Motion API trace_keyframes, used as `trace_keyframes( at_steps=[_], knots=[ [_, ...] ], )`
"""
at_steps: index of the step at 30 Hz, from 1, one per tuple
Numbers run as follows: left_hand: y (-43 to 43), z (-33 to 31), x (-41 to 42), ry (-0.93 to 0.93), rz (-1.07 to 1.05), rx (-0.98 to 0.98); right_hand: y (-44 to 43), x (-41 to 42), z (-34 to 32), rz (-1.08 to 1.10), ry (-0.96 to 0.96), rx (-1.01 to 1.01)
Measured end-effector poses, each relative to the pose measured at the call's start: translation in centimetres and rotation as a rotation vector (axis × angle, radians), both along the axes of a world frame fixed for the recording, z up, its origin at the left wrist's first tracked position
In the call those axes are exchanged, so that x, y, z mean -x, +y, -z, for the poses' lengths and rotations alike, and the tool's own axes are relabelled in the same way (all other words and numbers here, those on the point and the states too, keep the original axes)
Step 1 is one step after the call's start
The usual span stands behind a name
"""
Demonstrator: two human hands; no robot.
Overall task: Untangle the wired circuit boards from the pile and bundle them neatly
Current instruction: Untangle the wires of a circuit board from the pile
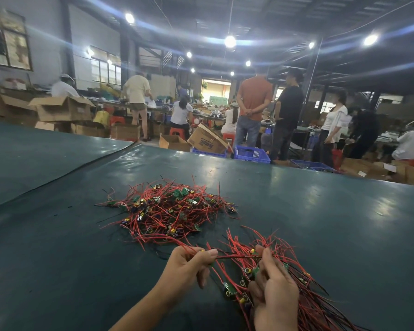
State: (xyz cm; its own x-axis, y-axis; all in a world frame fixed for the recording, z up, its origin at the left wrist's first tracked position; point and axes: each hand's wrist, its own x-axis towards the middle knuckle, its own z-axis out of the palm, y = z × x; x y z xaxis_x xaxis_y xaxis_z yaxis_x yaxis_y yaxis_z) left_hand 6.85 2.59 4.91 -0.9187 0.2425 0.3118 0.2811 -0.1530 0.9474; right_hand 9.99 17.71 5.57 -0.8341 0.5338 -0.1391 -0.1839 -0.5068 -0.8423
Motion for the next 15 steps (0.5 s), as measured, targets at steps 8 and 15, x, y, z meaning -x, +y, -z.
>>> trace_keyframes(
  at_steps=[8,15],
  knots=[
    [0.2,0.5,-0.1,-0.031,0.009,-0.036,-0.4,0.2,0.3,0.02,0.025,0.023],
    [0.8,0.7,-0.4,-0.036,0.074,-0.012,-4.4,-0.4,1.5,-0.22,0.046,-0.345]
  ],
)
